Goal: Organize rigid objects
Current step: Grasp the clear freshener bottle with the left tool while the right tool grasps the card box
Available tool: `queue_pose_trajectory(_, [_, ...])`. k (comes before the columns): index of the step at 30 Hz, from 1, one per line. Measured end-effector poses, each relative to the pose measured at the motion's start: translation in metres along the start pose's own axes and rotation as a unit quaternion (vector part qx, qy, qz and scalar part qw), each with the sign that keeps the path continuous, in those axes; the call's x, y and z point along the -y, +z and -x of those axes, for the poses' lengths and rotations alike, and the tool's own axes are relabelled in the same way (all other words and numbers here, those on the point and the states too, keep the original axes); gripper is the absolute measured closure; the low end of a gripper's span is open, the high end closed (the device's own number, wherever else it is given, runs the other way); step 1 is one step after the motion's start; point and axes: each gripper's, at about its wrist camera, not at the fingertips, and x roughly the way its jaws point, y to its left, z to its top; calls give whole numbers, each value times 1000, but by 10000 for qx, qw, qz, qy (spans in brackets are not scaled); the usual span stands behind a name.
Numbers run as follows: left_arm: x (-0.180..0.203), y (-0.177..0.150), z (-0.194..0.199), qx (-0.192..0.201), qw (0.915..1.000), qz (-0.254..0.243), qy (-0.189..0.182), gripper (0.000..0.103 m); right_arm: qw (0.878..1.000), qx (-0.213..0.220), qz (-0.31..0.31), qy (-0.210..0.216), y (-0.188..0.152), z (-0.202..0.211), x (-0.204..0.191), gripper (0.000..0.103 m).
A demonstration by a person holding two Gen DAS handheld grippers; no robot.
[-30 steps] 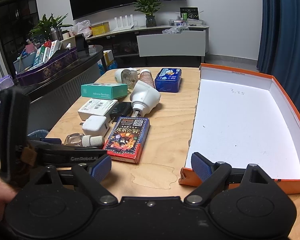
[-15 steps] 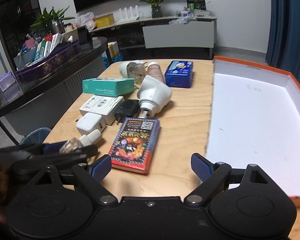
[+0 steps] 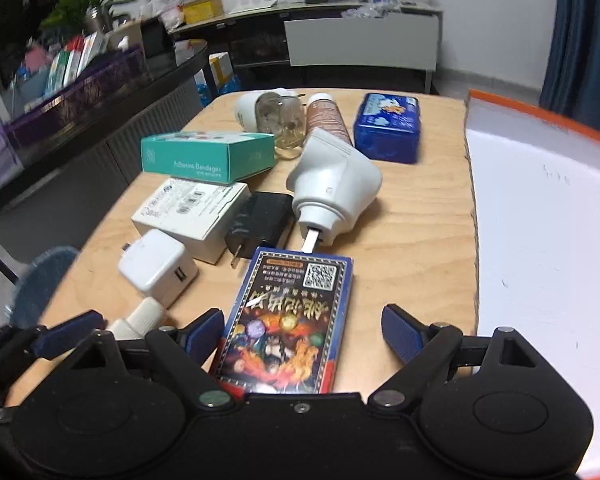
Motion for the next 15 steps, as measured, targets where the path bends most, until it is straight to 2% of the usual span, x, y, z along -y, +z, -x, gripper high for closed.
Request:
queue_pose_trajectory(2, [0, -1, 2, 10, 10000, -5, -2, 55, 9999, 102, 110, -22, -1, -2, -6, 2])
queue_pose_trajectory(3, [-1, -2, 2, 5, 10000, 11, 12, 55, 9998, 146, 111, -32, -1, -2, -7, 9])
queue_pose_trajectory(4, [-2, -2, 3, 2, 10000, 40, 34, 55, 9997, 229, 133, -7, -2, 0, -7, 22])
queue_pose_trajectory(6, [-5, -3, 5, -5, 9999, 150, 13, 56, 9996, 247, 143, 31, -2, 4, -5, 30])
queue_pose_trajectory(15, [-9, 1, 24, 205, 9990, 401, -11, 56, 9989, 371, -105, 275, -12, 28, 20, 32])
